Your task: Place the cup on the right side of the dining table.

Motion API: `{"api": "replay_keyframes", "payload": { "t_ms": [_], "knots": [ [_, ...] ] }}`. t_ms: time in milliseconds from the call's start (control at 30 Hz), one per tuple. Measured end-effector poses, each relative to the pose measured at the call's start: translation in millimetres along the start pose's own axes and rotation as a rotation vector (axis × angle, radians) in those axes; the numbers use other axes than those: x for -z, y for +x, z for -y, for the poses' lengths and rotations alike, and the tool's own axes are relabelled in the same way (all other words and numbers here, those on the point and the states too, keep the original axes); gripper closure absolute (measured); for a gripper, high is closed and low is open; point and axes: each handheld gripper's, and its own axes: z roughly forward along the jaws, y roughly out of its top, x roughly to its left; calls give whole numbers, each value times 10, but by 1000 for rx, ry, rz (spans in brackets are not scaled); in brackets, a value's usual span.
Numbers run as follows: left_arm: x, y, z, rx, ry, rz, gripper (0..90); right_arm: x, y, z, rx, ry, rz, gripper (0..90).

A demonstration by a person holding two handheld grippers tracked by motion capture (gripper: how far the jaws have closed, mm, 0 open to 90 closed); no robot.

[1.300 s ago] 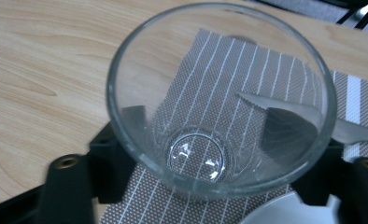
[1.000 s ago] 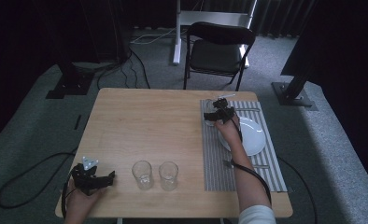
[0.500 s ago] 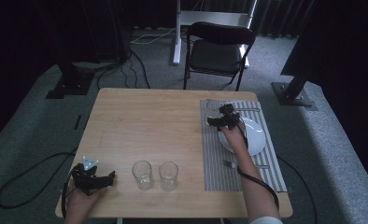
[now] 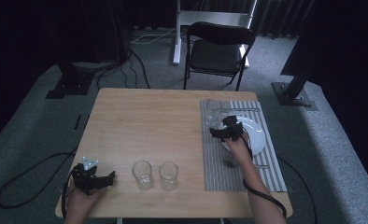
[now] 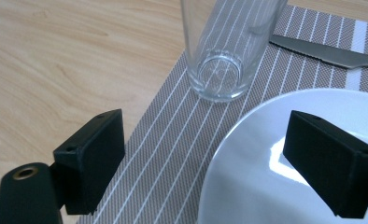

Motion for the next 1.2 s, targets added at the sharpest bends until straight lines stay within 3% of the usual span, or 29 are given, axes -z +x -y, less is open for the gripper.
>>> {"api": "replay_keyframes", "payload": {
  "t_ms": [267, 300, 500, 800, 1200],
  "knots": [
    [0, 0, 0, 0, 0, 0, 3, 128, 76, 193, 38, -40, -7, 125],
    [0, 0, 0, 0, 0, 0, 3, 214, 95, 265, 33, -63, -13, 126],
    [0, 0, 0, 0, 0, 0, 3, 387, 130, 457, 42, -86, -19, 126],
    [0, 0, 0, 0, 0, 0, 3, 585, 138, 778, 16, -106, -49, 126],
    [0, 0, 0, -1, 1, 1, 4, 848, 135, 1068, 4, -140, -46, 126]
  ]
}}
